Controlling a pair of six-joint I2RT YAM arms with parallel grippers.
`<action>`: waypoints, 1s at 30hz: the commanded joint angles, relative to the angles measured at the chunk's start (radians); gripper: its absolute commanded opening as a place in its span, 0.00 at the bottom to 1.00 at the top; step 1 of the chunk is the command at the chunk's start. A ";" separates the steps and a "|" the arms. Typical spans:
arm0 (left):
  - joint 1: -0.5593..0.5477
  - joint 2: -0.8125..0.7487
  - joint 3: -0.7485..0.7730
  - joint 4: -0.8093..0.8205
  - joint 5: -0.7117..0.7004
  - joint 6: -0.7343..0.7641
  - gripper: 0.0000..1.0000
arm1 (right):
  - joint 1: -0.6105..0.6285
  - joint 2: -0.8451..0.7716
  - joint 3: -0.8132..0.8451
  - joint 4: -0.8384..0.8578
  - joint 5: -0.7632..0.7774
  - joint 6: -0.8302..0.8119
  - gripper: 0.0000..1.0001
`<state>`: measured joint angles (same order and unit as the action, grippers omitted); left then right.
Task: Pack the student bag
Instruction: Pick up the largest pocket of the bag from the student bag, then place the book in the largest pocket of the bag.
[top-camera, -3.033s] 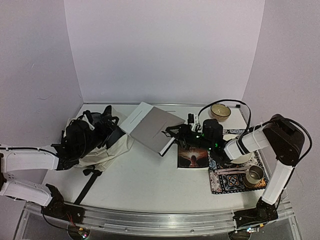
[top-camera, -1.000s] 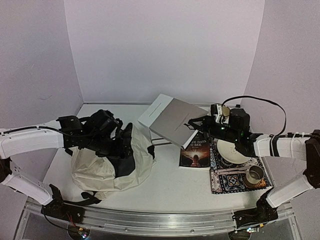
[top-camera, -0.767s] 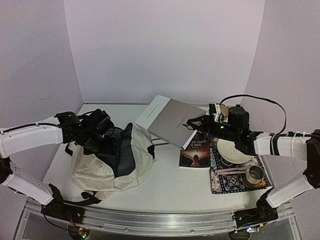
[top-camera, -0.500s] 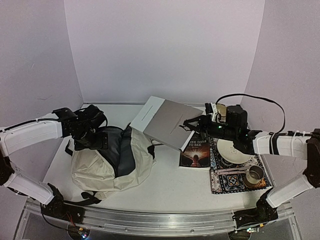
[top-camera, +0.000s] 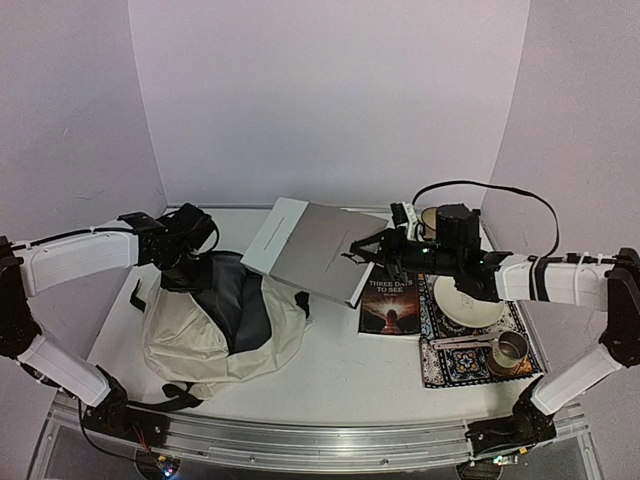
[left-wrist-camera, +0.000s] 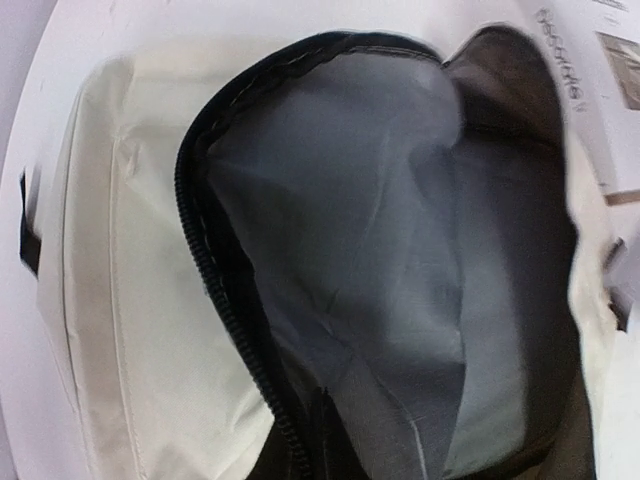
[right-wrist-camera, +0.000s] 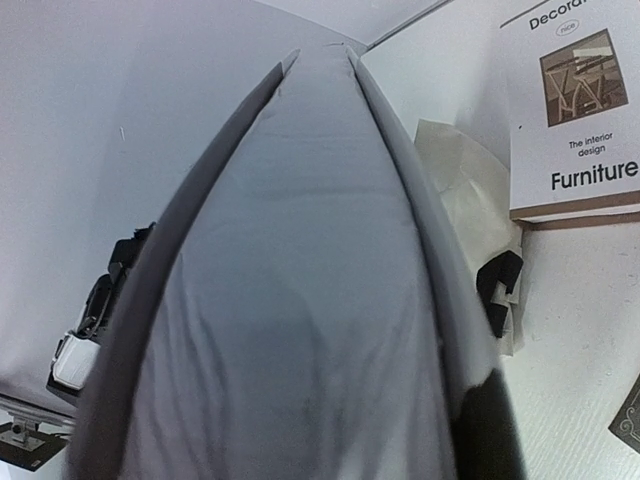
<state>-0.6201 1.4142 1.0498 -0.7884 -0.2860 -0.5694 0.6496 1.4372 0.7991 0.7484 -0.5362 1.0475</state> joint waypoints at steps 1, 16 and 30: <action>0.000 -0.066 0.117 0.054 0.034 0.126 0.00 | 0.032 0.023 0.069 0.012 -0.032 -0.040 0.32; 0.000 -0.211 0.316 0.086 0.102 0.376 0.00 | 0.154 0.199 0.108 0.061 -0.037 0.023 0.31; -0.003 -0.246 0.250 0.288 0.320 0.382 0.00 | 0.236 0.403 0.122 0.448 0.066 0.401 0.28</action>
<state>-0.6212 1.2239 1.2955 -0.7089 -0.0365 -0.1997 0.8769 1.8039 0.8970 0.9603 -0.5062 1.2829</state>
